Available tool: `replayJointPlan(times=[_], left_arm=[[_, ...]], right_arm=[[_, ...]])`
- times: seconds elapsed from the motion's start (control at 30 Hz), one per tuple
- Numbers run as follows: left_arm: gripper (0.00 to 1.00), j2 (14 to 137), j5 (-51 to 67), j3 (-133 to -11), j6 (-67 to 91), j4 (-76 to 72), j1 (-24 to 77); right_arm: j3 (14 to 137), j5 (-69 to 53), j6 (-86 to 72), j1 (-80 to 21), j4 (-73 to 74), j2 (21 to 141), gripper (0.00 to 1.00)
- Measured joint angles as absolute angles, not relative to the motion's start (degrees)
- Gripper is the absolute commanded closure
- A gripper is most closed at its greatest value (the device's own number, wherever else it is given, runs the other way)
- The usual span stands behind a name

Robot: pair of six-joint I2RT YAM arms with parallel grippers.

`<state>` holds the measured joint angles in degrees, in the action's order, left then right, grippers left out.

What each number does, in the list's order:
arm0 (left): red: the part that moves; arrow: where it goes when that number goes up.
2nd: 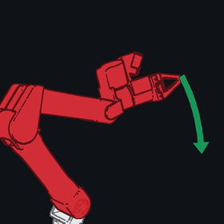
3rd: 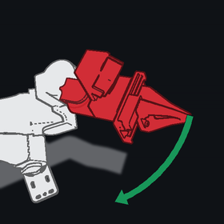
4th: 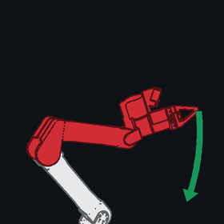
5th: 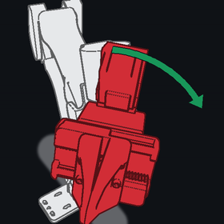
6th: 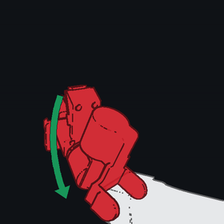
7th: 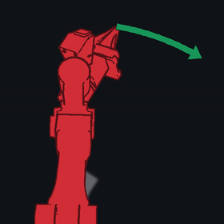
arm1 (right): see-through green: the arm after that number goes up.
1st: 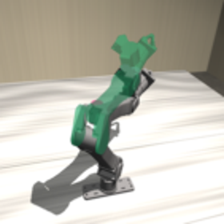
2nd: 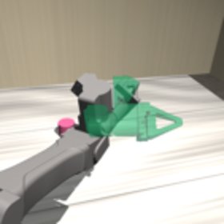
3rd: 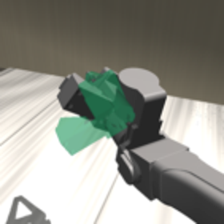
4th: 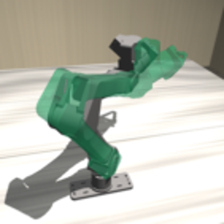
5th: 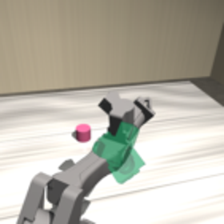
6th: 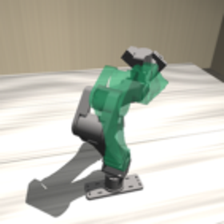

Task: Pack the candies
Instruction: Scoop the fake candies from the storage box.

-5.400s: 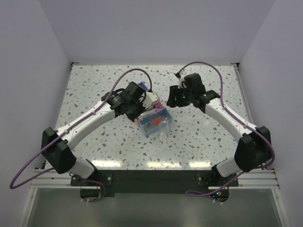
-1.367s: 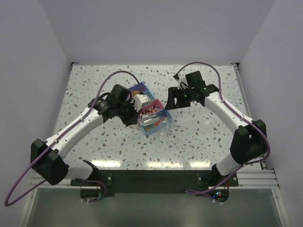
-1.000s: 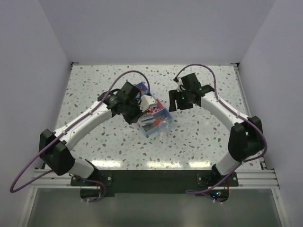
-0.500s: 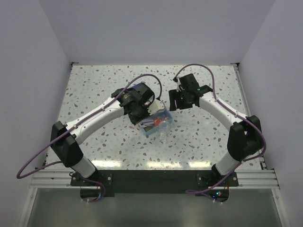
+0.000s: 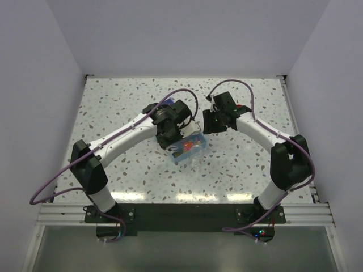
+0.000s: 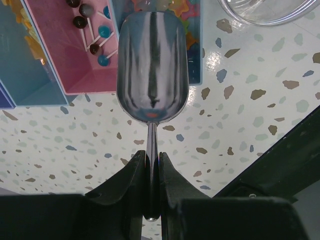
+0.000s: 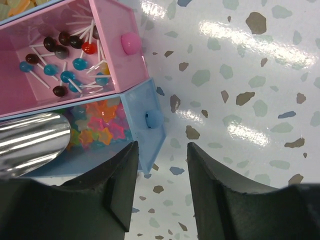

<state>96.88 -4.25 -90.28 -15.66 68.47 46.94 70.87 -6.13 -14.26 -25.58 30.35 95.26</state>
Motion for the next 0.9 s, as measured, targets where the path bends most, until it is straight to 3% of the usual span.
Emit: replayJointPlan(times=[0.47,0.9], left_arm=[[1.00,97.19,-5.50,-90.83,-15.44,69.41,47.40],[1.00,96.82,-6.66,-89.14,-15.64,69.36,47.40]], right_arm=[[68.71,-13.17,-14.83,-25.78,25.23,97.54,0.77],[65.80,-16.45,-17.30,-27.55,23.27,97.65,0.89]])
